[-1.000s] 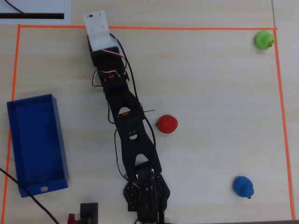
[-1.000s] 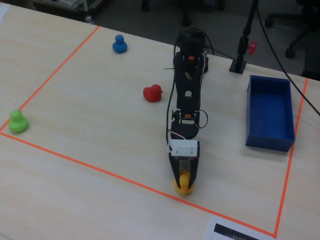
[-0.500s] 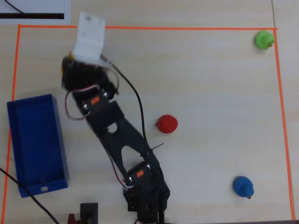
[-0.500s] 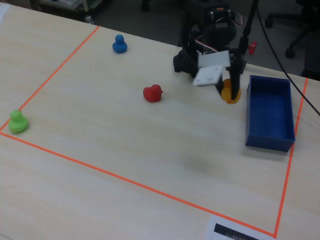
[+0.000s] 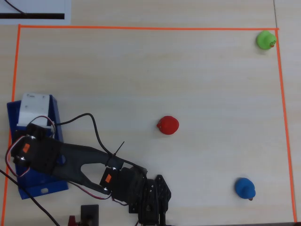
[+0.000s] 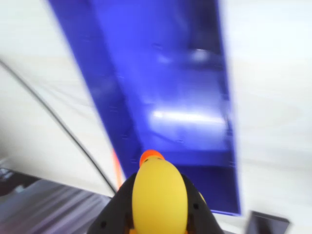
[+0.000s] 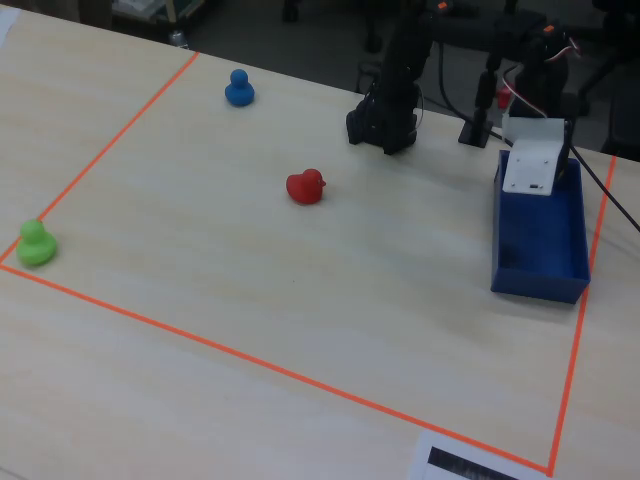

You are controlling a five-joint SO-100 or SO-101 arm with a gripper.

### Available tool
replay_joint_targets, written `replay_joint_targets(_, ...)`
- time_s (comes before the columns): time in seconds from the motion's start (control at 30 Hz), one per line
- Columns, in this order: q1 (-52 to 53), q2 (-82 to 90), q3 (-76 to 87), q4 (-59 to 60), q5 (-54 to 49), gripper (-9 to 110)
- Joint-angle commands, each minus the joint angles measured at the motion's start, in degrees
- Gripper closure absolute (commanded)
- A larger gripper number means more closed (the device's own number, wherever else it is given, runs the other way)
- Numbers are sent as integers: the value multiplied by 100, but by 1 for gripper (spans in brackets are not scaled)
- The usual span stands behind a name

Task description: Grasp yellow duck and put it into box.

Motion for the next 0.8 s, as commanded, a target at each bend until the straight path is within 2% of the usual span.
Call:
replay_joint_targets(0.0,-185,-220,-422,-360,88,101)
replay_joint_targets(0.13,-114,-668,-176,-791,35,101)
replay_joint_targets(0.27,-35,-756,316,-1125,-229,79)
replay_joint_targets(0.5,378,-483,211,-861,-817,58)
replay_joint_targets(0.53,483,-369,114,-773,-879,62)
replay_joint_targets(0.57,615,-202,18,-668,-940,71)
replay_joint_targets(0.63,967,290,-176,-439,-1090,99)
replay_joint_targets(0.77,2074,2250,545,-431,-2180,101)
